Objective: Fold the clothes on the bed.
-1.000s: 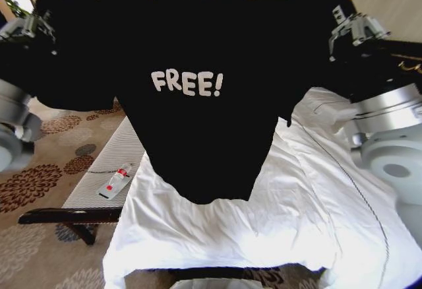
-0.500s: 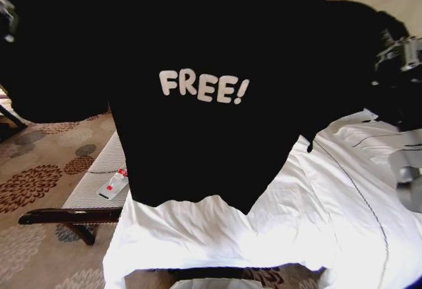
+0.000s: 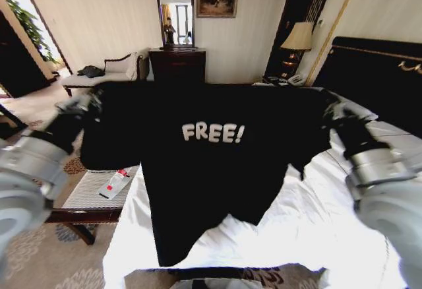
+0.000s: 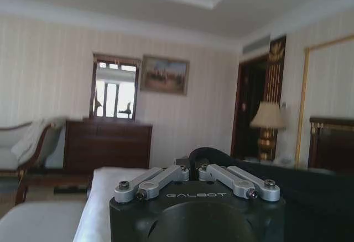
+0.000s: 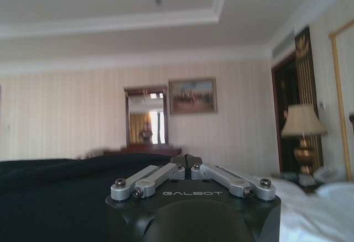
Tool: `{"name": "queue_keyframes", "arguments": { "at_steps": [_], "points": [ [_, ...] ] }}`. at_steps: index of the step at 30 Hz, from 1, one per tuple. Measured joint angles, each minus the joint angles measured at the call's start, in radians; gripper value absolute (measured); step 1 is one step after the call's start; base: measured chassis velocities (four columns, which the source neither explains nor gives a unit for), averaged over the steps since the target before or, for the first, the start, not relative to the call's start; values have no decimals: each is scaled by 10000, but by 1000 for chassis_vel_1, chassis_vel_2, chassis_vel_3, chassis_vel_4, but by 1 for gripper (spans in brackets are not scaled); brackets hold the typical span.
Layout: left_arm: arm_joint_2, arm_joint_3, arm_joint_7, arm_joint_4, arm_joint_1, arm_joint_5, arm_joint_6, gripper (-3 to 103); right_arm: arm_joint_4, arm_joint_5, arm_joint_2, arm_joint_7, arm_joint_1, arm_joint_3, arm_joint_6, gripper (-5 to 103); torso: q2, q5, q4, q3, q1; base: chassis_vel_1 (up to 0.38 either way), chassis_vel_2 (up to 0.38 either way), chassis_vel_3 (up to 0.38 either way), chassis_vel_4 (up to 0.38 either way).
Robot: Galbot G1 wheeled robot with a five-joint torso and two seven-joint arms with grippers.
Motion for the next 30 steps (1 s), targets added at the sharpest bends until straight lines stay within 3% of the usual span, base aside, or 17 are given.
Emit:
{"name": "queue_keyframes", "arguments": {
  "at_steps": [1, 3, 4, 6, 8, 11, 22, 25, 28, 30],
  "points": [
    [0, 0, 0, 0, 0, 0, 0, 2, 0, 0, 0, 0, 0, 0, 0, 0, 0, 0, 0, 0, 0, 0, 0, 0, 0],
    [-47, 1021, 94, 703, -391, 543, 110, 2, -815, -153, 6, -89, 420, -909, 15, 0, -1, 5, 0, 1, 1, 0, 0, 0, 0],
    [-133, 2039, 235, 1513, -775, 1181, 127, 2, -1670, -302, 49, -286, 985, -1800, 110, 0, -2, 3, -2, 2, 2, 0, 0, 0, 0],
    [-333, 3140, 361, 2571, -1261, 2006, 22, 2, -2876, -613, 223, -612, 1899, -2922, 319, 0, -4, -1, -2, 5, 5, 0, 0, 0, 0],
    [-406, 3399, 388, 2863, -1396, 2181, -30, 2, -3223, -727, 292, -704, 2145, -3241, 397, 0, -4, 2, 0, 4, 6, 0, 0, 0, 0],
    [-1014, 4356, 368, 4045, -2176, 2558, -291, 2, -5080, -1356, 851, -1103, 3373, -4596, 924, 0, -6, 3, 2, 6, 8, 0, 0, 0, 0],
    [-2456, 5456, 306, 5933, -3403, 3064, -892, 2, -7708, -1928, 1725, -1612, 5052, -5525, 1584, 0, -4, 3, -1, 3, 4, 0, 0, 0, 0],
    [-3300, 5817, 278, 7270, -3864, 3439, -981, 2, -9182, -2384, 2148, -1797, 5966, -5978, 1888, 0, -4, 0, 0, 3, 4, 0, 0, 0, 0],
    [-3389, 5855, 272, 7447, -3946, 3476, -987, 2, -9371, -2473, 2209, -1821, 6084, -6035, 1925, 0, -3, 1, 0, 3, 3, 0, 0, 0, 0],
    [-4354, 6399, 253, 9625, -5082, 4046, -1251, 2, -11609, -3044, 3081, -1985, 7304, -6697, 2094, 0, -3, 7, -1, 2, 4, 0, 0, 0, 0]
  ]
}}
